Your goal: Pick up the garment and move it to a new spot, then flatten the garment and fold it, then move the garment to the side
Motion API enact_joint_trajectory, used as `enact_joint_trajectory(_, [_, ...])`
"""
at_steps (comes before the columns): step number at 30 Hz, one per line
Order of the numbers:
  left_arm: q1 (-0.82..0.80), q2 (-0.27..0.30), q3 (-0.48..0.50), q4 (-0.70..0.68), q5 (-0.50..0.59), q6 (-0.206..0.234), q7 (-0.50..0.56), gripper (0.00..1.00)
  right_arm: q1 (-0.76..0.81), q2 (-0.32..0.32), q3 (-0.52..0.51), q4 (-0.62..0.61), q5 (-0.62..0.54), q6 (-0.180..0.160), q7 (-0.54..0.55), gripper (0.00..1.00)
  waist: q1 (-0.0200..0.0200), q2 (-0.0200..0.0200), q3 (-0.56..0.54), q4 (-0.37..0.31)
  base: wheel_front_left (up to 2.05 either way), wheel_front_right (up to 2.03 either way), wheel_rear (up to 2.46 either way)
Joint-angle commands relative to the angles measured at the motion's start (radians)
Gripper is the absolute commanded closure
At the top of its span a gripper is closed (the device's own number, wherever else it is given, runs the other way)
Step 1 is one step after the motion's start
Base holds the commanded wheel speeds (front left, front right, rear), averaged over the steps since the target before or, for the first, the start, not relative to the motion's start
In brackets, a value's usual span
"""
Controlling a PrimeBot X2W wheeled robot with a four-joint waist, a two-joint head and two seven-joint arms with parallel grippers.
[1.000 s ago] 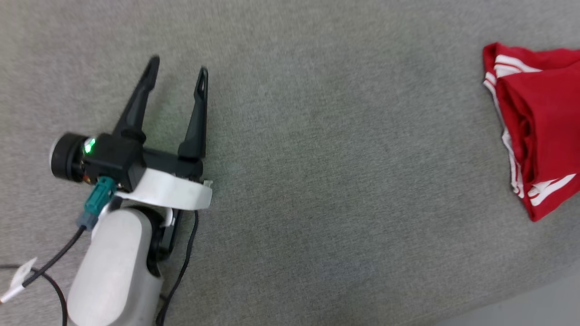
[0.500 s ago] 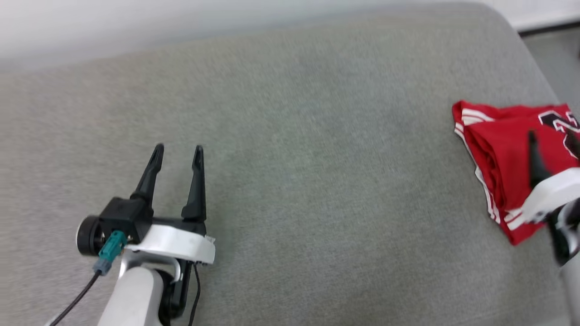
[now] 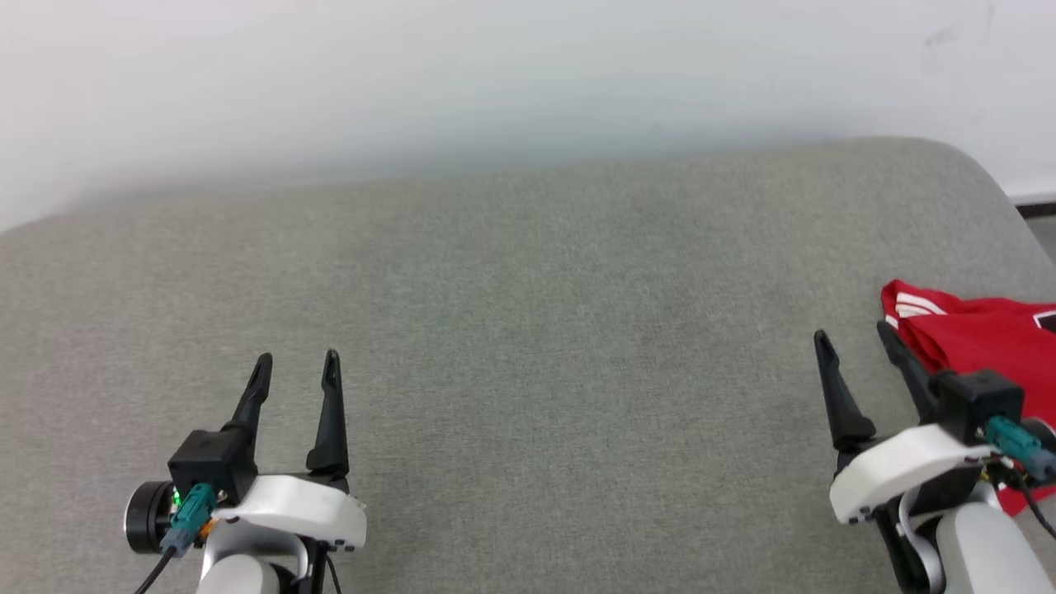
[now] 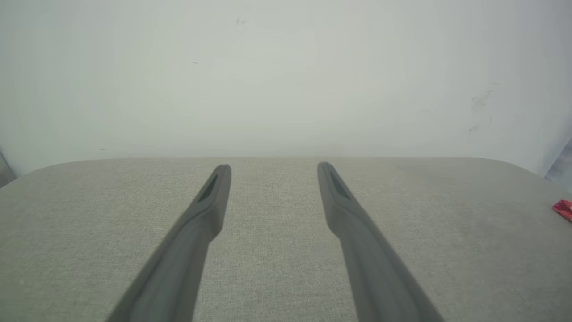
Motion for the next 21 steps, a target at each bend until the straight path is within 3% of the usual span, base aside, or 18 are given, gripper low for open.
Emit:
enact_joint_trajectory(1, [0.018, 0.003, 0.004, 0.001, -0.003, 0.000, -0.006, 0.00, 0.042, 0.007, -0.003, -0.035, -0.003, -0.001, 0.010, 0.00, 0.0001, 0.0000, -0.036, 0.029, 0.00, 0.00, 0.00])
enact_joint_trajectory(10, [0.112, 0.016, 0.008, 0.030, 0.004, -0.009, -0.005, 0.00, 0.243, 0.052, -0.011, -0.269, -0.026, -0.001, 0.090, 0.00, 0.0001, 0.0000, -0.104, 0.025, 0.00, 0.00, 0.00])
enact_joint_trajectory(21, [0.143, 0.003, 0.007, 0.046, 0.004, -0.021, -0.005, 0.00, 0.322, 0.069, -0.032, -0.370, -0.035, -0.001, 0.138, 0.00, 0.0001, 0.0000, -0.131, 0.022, 0.00, 0.00, 0.00])
